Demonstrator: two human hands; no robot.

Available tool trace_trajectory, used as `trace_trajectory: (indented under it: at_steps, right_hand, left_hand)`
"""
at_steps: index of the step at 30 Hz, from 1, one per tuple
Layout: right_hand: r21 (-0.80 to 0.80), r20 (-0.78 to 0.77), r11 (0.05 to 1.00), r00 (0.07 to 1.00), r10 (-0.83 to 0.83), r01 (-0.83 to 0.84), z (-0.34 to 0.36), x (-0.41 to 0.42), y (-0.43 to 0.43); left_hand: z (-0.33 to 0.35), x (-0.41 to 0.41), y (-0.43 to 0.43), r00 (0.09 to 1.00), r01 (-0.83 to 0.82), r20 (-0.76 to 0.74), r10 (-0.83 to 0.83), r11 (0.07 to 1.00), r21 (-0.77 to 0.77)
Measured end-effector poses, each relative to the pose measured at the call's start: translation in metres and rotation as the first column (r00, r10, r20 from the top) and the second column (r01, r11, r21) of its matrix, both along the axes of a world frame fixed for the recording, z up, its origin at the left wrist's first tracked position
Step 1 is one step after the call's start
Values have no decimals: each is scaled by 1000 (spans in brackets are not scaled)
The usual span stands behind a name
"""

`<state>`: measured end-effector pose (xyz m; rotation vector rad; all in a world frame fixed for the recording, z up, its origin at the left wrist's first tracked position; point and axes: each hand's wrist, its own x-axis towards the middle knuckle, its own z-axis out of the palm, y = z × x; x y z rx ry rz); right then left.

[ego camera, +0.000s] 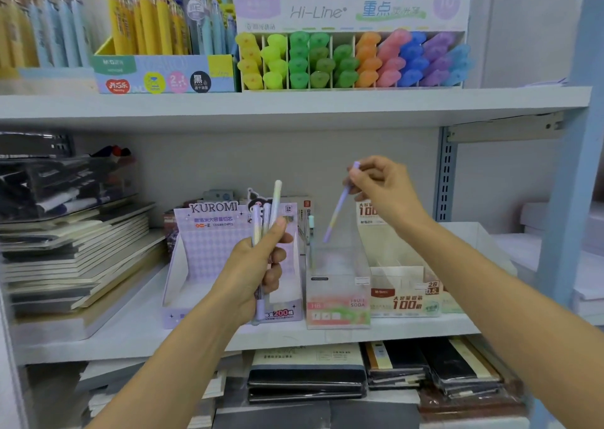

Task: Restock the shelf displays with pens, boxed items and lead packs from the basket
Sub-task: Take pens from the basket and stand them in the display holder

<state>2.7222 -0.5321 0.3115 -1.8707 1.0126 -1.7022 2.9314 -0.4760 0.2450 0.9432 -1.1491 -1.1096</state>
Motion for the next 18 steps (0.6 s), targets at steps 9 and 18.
trace_trajectory:
  at_steps: [9,18]
  right_hand:
    - [57,-281,996,958,-49,68,-40,15,-29]
    - [-17,-401,997,913,-74,74,-32,21,-38]
  left_hand:
    - [-7,5,-5,997,77,-7,-77,997,21]
    - [-11,13,-4,995,98,40,-96,994,-56]
